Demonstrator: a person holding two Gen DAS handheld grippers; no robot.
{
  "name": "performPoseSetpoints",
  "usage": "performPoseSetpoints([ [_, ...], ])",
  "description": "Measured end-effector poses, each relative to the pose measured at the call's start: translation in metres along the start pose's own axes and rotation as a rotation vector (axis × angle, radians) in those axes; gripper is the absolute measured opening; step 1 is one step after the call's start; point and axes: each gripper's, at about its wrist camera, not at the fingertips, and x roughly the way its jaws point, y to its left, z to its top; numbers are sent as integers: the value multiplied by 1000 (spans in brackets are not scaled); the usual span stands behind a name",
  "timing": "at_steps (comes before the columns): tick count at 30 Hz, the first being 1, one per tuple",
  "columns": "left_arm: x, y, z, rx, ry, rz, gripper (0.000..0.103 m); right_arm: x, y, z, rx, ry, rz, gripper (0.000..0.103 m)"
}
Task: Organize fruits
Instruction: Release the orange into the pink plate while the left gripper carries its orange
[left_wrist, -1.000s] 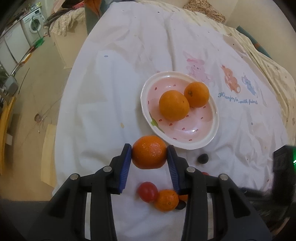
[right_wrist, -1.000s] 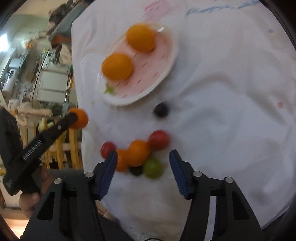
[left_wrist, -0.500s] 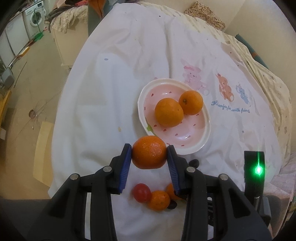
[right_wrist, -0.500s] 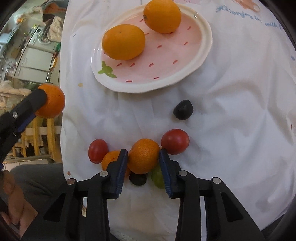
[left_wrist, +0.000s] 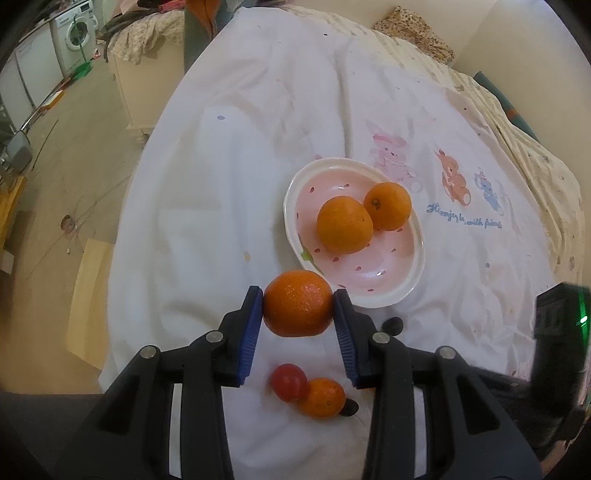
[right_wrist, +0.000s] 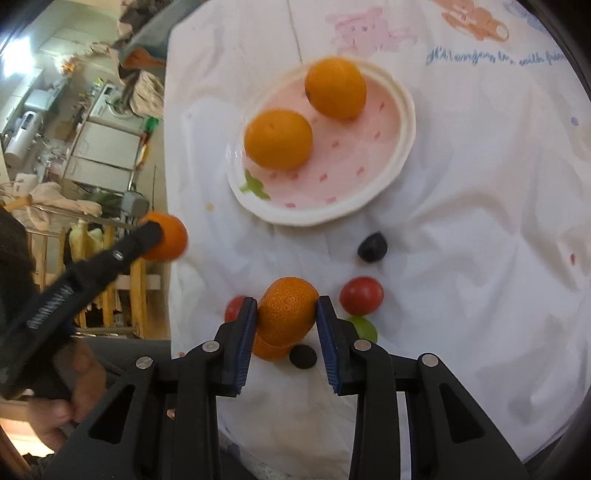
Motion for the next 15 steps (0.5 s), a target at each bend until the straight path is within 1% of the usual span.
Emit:
performPoseSetpoints([
  [5, 5, -1, -2, 12, 1, 28, 34, -26, -9, 11, 18, -75, 45, 34],
  [9, 11, 0, -3, 20, 9, 51, 34, -39, -20, 16, 33, -123, 66, 34],
  [15, 17, -1, -4, 40, 3, 88, 34, -60, -37, 25, 37, -157, 96, 34],
])
